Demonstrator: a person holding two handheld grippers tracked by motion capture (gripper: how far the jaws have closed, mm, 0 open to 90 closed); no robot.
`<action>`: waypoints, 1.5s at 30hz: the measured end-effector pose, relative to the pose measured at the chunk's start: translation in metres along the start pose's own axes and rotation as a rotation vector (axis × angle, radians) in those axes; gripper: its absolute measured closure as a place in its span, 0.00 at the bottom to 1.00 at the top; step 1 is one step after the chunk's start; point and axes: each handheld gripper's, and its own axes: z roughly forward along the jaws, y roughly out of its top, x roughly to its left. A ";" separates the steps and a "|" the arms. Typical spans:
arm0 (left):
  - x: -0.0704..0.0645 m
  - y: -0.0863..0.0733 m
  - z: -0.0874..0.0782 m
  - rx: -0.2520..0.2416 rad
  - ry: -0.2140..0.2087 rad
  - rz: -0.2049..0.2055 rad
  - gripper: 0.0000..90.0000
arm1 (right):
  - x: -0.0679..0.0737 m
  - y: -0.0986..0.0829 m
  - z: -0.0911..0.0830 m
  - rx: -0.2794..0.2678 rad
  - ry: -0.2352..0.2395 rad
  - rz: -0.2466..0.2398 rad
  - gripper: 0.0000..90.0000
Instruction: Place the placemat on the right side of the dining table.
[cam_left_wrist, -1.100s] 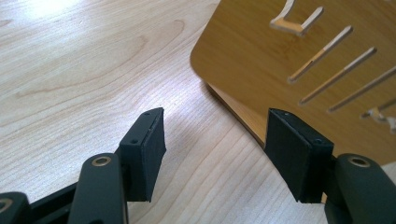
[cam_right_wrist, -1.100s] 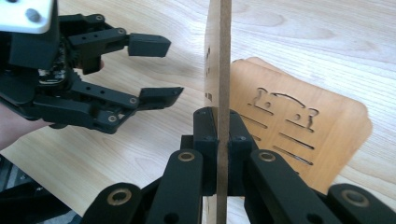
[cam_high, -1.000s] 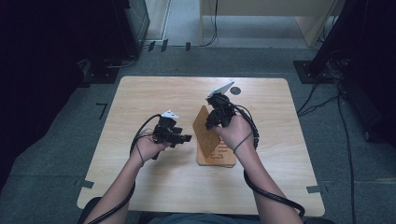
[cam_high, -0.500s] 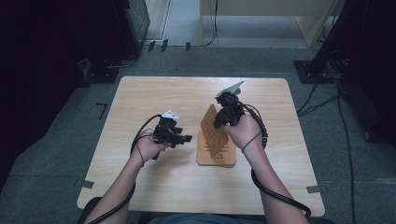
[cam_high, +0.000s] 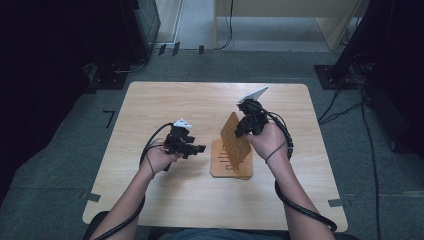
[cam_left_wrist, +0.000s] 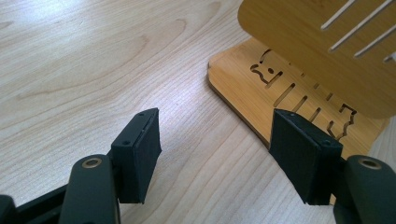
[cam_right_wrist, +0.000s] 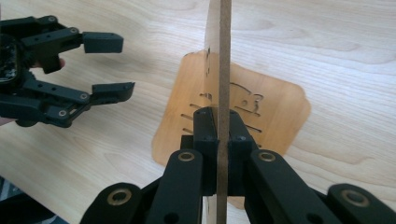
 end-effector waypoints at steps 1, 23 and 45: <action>0.000 0.000 0.000 0.000 0.000 0.000 0.36 | -0.001 0.000 -0.001 -0.005 -0.005 0.002 0.98; -0.003 0.000 0.001 -0.007 -0.001 0.036 0.35 | -0.033 0.006 -0.013 -0.071 -0.026 0.019 0.98; -0.002 -0.001 0.006 -0.002 0.012 0.058 0.35 | -0.067 0.004 -0.014 -0.077 -0.020 0.045 0.98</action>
